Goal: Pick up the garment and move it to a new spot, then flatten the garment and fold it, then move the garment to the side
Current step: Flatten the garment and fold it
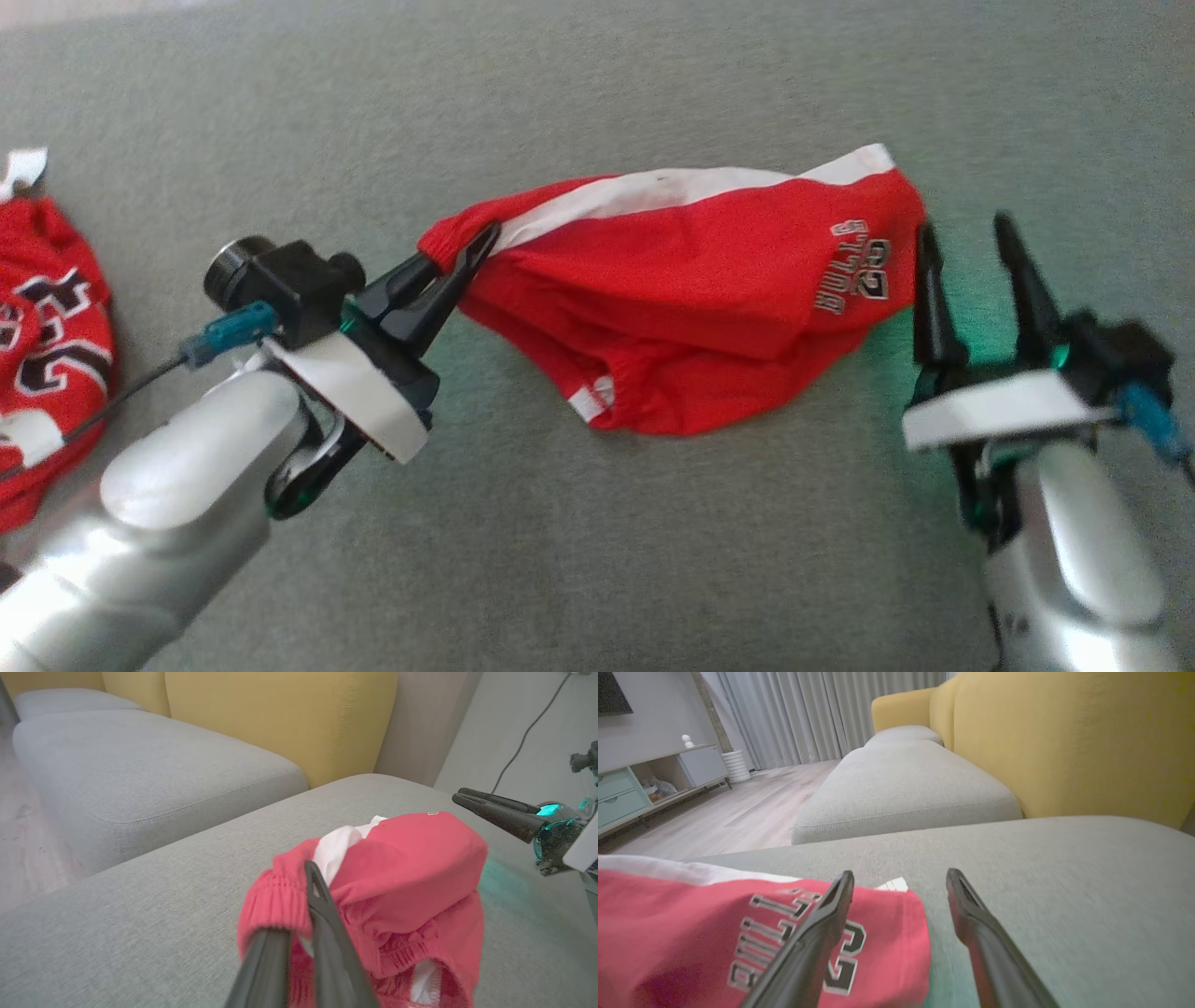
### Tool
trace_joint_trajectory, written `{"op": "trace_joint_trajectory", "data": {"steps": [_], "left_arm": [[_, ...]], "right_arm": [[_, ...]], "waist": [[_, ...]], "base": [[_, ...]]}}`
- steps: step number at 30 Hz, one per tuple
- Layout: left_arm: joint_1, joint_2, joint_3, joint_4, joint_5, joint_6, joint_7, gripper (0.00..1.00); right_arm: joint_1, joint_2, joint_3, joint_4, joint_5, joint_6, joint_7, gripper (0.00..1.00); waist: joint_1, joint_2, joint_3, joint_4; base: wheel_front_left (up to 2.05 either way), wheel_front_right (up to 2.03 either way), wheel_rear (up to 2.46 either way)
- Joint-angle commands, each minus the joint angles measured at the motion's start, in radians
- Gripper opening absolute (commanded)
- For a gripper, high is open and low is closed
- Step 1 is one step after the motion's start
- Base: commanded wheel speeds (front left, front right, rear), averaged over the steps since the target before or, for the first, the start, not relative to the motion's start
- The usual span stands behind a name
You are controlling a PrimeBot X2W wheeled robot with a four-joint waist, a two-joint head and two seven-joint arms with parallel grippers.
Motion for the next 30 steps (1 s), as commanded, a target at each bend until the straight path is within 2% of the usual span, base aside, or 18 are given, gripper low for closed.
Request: {"op": "trace_joint_trajectory", "data": {"steps": [1,6,7,11,14,15,16,17,22,26,30], "left_arm": [[-0.067,0.023,0.032,-0.016,-0.011,0.002,-0.016,0.00],[-0.115,-0.012,-0.008,-0.005,-0.018,0.002,-0.035,0.00],[-0.135,-0.021,-0.023,0.000,-0.019,0.002,-0.040,0.00],[-0.167,-0.032,-0.052,0.010,-0.027,0.002,-0.049,0.00],[-0.181,-0.036,-0.069,0.020,-0.037,0.002,-0.056,0.00],[-0.184,-0.035,-0.074,0.023,-0.040,0.002,-0.058,0.00],[-0.185,-0.035,-0.079,0.026,-0.044,0.002,-0.060,0.00],[-0.186,-0.033,-0.083,0.030,-0.047,0.002,-0.062,0.00],[-0.194,-0.017,-0.092,0.045,-0.054,0.002,-0.068,0.00],[-0.207,-0.007,-0.081,0.050,-0.039,0.002,-0.070,0.00],[-0.271,-0.002,-0.034,0.062,0.020,0.002,-0.071,0.00]], "right_arm": [[-0.067,-0.008,0.005,-0.001,-0.029,-0.001,-0.004,1.00],[-0.232,-0.067,-0.010,0.190,-0.082,-0.001,-0.004,1.00],[-0.302,-0.099,0.017,0.292,-0.087,-0.001,0.009,1.00],[-0.418,-0.153,0.102,0.463,-0.072,-0.001,0.070,1.00],[-0.463,-0.161,0.189,0.557,-0.012,-0.001,0.125,1.00],[-0.472,-0.163,0.216,0.580,0.014,-0.001,0.145,0.91],[-0.478,-0.165,0.246,0.596,0.039,-0.001,0.160,0.29],[-0.481,-0.167,0.278,0.607,0.065,-0.001,0.173,0.00],[-0.491,-0.200,0.397,0.597,0.197,-0.001,0.190,0.00],[-0.514,-0.236,0.439,0.560,0.255,-0.001,0.162,0.00],[-0.599,-0.293,0.434,0.513,0.295,-0.001,0.091,0.00]], "waist": [[-0.0001,0.0000,0.040,0.042],[-0.0001,0.0000,0.075,0.079],[-0.0001,0.0000,0.087,0.089],[-0.0001,0.0000,0.105,0.107],[-0.0001,0.0000,0.106,0.114],[-0.0001,0.0000,0.105,0.115],[-0.0001,0.0000,0.104,0.115],[-0.0001,0.0000,0.101,0.115],[-0.0001,0.0000,0.083,0.103],[-0.0001,0.0000,0.077,0.090],[-0.0001,0.0000,0.084,0.071]], "base": [[0.00,0.00,0.00],[0.00,0.00,0.00],[0.00,0.00,0.00],[0.00,0.00,0.00],[0.00,0.00,0.00],[0.00,0.00,0.00],[0.00,0.00,0.00],[0.00,0.00,0.00],[0.00,0.00,0.00],[0.00,0.00,0.00],[0.00,0.00,0.00]]}}
